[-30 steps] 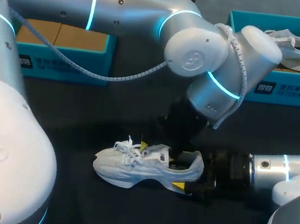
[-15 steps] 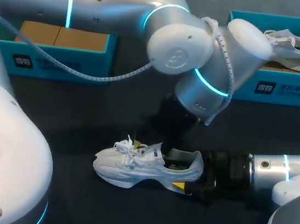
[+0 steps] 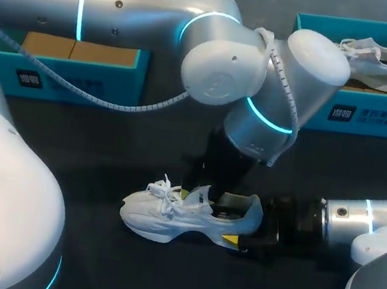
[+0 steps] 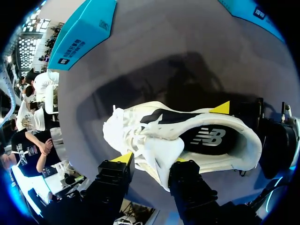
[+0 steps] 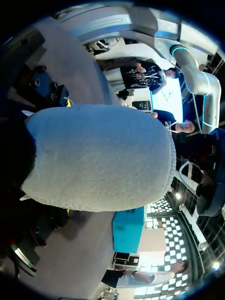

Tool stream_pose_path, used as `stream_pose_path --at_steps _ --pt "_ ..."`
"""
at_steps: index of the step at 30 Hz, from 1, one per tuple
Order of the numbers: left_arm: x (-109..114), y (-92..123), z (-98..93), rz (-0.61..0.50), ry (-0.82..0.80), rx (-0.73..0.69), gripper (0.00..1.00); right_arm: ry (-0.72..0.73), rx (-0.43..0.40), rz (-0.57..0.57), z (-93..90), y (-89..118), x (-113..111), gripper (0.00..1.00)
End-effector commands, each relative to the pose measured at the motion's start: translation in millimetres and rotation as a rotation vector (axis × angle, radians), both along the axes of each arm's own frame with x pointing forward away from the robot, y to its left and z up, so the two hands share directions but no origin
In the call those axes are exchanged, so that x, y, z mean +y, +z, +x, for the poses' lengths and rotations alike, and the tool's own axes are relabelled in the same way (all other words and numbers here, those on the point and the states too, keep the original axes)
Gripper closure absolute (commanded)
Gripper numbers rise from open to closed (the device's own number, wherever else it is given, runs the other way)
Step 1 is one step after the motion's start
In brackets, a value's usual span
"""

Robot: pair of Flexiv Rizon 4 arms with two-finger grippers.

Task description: Take the shoe out of the shoebox, open the shoe tongue, remove and reinsert the insole, then place the shoe into the shoebox

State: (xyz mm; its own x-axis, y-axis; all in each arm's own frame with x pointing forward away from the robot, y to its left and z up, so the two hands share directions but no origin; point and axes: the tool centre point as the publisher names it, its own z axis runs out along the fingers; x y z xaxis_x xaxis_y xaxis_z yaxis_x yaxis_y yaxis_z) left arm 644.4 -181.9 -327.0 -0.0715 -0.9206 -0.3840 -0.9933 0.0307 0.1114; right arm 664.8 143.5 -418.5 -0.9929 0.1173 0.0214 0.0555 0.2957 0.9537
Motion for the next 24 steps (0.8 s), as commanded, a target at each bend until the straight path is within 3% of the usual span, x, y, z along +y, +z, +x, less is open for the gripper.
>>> stream_pose_path --at_steps 1,2,5,12,24 --pt "4 2 -0.4 -0.022 0.014 -0.007 0.7 -0.002 -0.001 -0.002 -0.3 0 1 1.0" --pt "5 3 0.0 -0.03 0.018 -0.006 0.72 -0.002 -0.001 -0.002 -0.3 0 1 1.0" --pt "9 5 0.8 -0.06 0.028 -0.009 1.0 -0.002 -0.001 -0.002 -0.3 0 1 1.0" --pt "24 9 5.1 -0.183 0.049 0.002 1.0 -0.002 -0.001 -0.002 -0.3 0 1 1.0" --pt "73 9 15.5 -0.596 0.0 0.072 1.0 -0.002 -0.001 -0.002 -0.3 0 1 1.0"
